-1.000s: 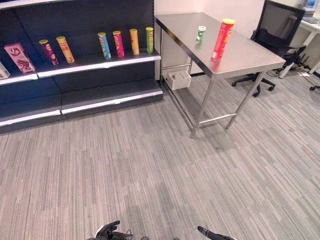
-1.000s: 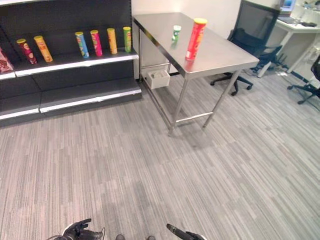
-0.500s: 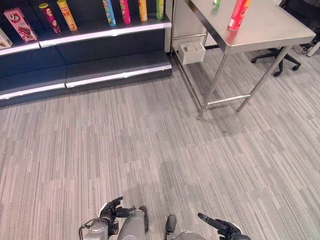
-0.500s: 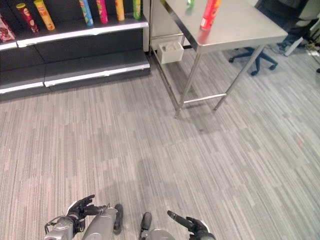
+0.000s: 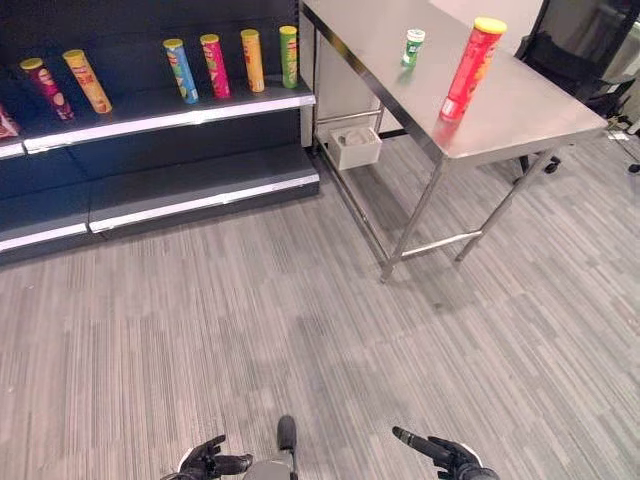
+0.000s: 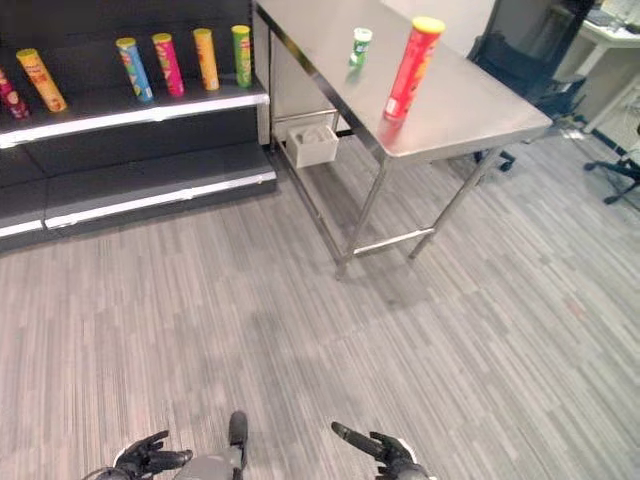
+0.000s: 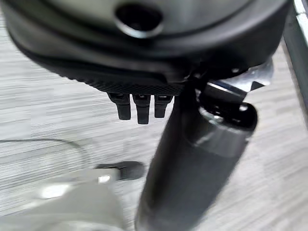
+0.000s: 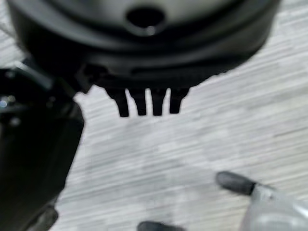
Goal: Put the goods on the table back onto the shelves and tidy them up.
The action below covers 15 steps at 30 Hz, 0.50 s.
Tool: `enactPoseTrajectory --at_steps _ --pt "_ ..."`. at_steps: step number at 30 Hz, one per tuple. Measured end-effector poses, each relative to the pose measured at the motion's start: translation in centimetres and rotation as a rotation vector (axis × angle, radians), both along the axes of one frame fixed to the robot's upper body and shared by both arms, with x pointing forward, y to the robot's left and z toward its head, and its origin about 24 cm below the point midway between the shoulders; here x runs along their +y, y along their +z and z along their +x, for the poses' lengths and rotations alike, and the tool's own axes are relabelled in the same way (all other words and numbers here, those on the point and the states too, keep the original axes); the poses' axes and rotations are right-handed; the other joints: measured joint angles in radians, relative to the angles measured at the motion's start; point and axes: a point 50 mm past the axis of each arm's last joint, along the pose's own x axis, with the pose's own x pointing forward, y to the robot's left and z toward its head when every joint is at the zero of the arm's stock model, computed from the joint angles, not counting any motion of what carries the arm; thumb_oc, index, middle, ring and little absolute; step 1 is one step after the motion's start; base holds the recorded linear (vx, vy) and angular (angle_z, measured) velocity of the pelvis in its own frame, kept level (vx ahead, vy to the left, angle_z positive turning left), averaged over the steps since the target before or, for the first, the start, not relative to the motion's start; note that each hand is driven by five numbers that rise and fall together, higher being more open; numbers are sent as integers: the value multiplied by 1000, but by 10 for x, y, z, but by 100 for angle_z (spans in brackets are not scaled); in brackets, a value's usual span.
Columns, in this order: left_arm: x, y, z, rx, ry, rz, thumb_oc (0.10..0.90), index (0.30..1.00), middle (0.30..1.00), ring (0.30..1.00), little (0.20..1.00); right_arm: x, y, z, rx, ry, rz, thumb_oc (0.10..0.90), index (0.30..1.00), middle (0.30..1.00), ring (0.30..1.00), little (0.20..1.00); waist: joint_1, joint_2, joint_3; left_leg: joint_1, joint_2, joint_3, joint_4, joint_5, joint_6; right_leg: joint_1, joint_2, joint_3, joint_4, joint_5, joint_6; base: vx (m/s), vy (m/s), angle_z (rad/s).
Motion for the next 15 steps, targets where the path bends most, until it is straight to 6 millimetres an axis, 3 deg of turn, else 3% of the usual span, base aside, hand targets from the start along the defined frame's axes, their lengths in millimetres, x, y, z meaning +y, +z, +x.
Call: enactPoseTrajectory --at_steps 1,2,3,4,5,6,7,9,11,12,15 --pt "2 3 6 -18 -29 16 800 900 900 900 900 2 0 2 -13 3 6 800 900 900 900 900 -3 -4 -4 17 -16 -4 2 -20 4 -52 -14 2 116 2 30 138 283 4" --pt "1 7 17 -46 -49 19 800 900 900 900 900 0 3 7 -40 -7 8 800 900 900 900 900 -10 6 1 32 -19 -5 4 -41 10 -132 -34 5 310 51 61 59 150 23" --pt "0 10 22 -70 -56 18 800 900 900 900 900 -2 6 12 -73 -34 13 800 900 900 900 900 -18 27 17 55 -20 -18 4 -50 22 -248 -72 -2 532 129 78 193 200 25" --pt "-1 13 27 -90 -58 22 800 900 900 900 900 -4 7 14 -80 -47 11 800 900 900 900 900 -28 39 25 81 -25 -18 4 -62 38 -319 -99 4 642 134 77 353 159 26" --pt "-1 14 31 -105 -59 31 800 900 900 900 900 -4 7 12 -72 -48 7 800 900 900 900 900 -40 59 31 108 -23 -24 11 -91 55 -375 -112 5 666 112 78 458 143 14" --pt "0 15 30 -104 -55 52 800 900 900 900 900 -5 6 9 -65 -42 4 800 900 900 900 900 -57 84 34 153 -22 -19 17 -136 51 -464 -165 -45 649 78 55 295 16 13" --pt "1 15 29 -101 -65 58 800 900 900 900 900 -6 5 6 -58 -45 2 800 900 900 900 900 -63 97 34 171 -23 -22 5 -142 43 -467 -193 -108 541 67 48 295 -85 4" --pt "4 14 25 -89 -64 70 800 900 900 900 900 -9 5 5 -53 -54 -5 800 900 900 900 900 -63 96 35 198 -33 -19 5 -150 27 -473 -216 -182 349 67 40 311 -126 8" --pt "3 16 28 -103 -58 81 800 900 900 900 900 -10 2 -5 -27 -65 -6 800 900 900 900 900 -75 86 37 211 -31 -22 6 -181 -7 -461 -201 -261 95 77 40 354 -157 5" --pt "5 16 28 -100 -52 90 800 900 900 900 900 -9 2 -7 -28 -73 0 800 900 900 900 900 -87 76 40 217 -26 -33 6 -196 -26 -454 -153 -233 -125 125 70 351 -142 4" --pt "0 20 39 -134 -66 88 800 900 900 900 900 -10 0 -14 -3 -94 -7 800 900 900 900 900 -137 43 56 257 -21 -71 5 -226 -56 -472 -117 -184 -301 243 71 298 -117 39"
